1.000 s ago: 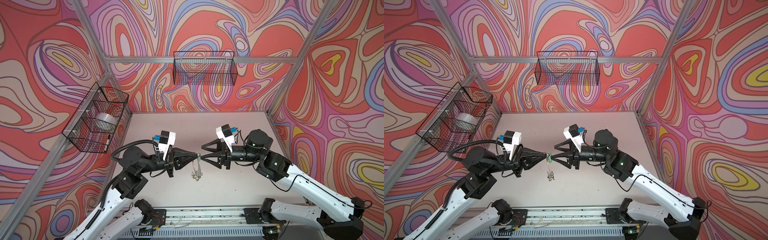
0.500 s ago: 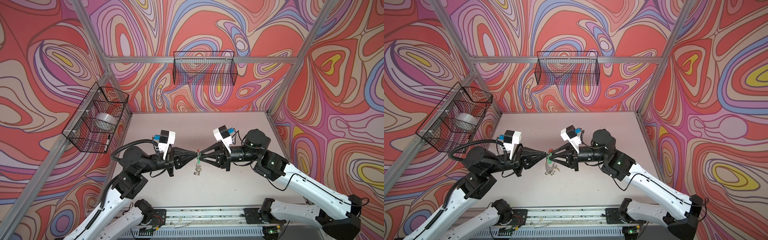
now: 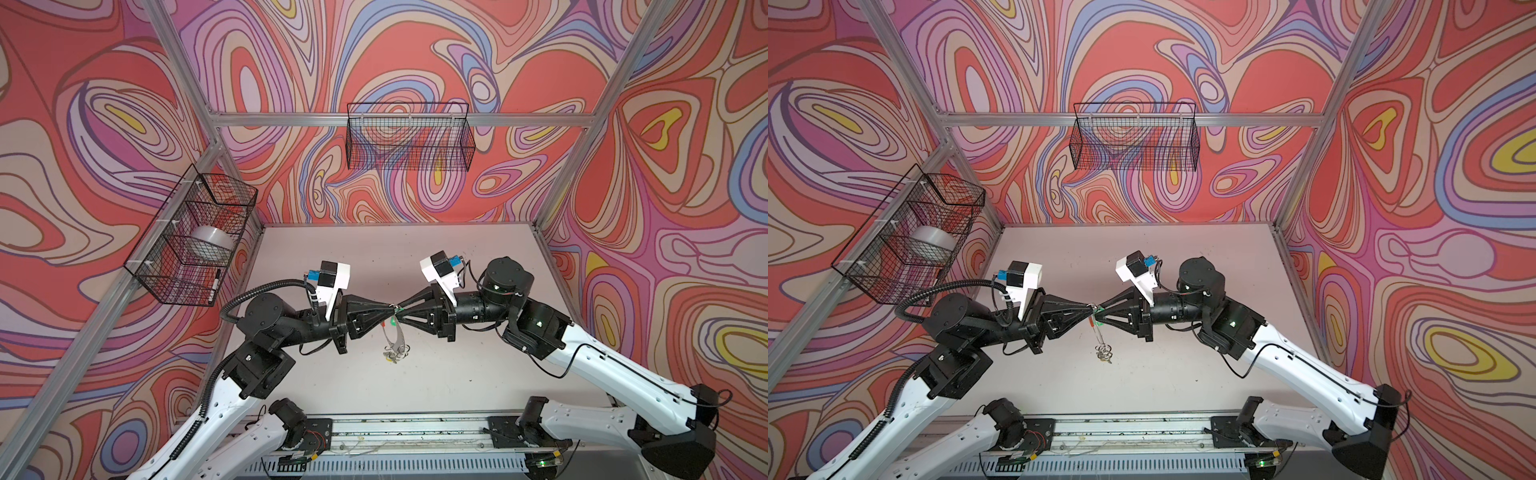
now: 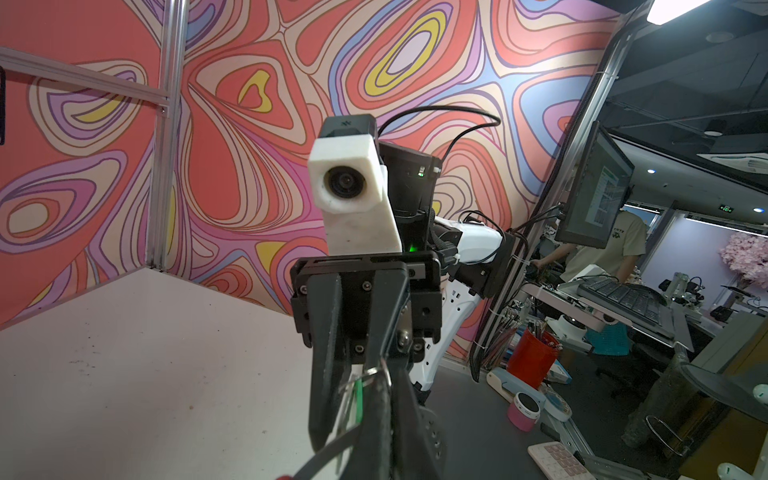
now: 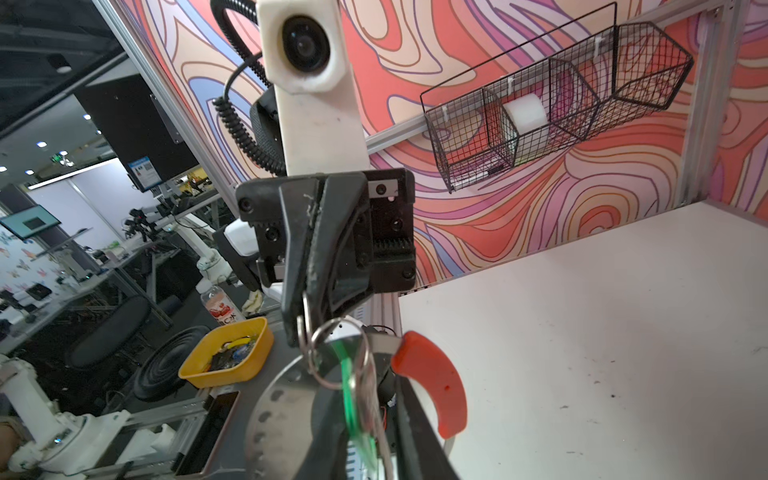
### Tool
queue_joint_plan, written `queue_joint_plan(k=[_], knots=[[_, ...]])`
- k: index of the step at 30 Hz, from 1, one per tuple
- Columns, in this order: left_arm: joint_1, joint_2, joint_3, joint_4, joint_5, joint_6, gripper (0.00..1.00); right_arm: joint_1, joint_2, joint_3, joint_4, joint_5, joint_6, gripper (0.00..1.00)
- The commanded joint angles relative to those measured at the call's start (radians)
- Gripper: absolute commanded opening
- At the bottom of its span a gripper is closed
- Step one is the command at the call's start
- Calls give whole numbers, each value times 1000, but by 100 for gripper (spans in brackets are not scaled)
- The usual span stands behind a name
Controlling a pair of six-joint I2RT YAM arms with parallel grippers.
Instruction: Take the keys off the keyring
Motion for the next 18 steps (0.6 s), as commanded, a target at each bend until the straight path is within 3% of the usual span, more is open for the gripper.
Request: queue_joint_plan(k=[1, 8, 18], knots=[[2, -15, 11, 2, -19, 13, 0, 4, 2, 25, -6, 5, -3, 11], [1, -40, 12, -13, -71, 30, 0, 4, -1, 19, -32, 31, -7, 0], [1, -50, -11, 44, -111, 9, 0, 23, 33, 27, -58, 8, -26, 0]])
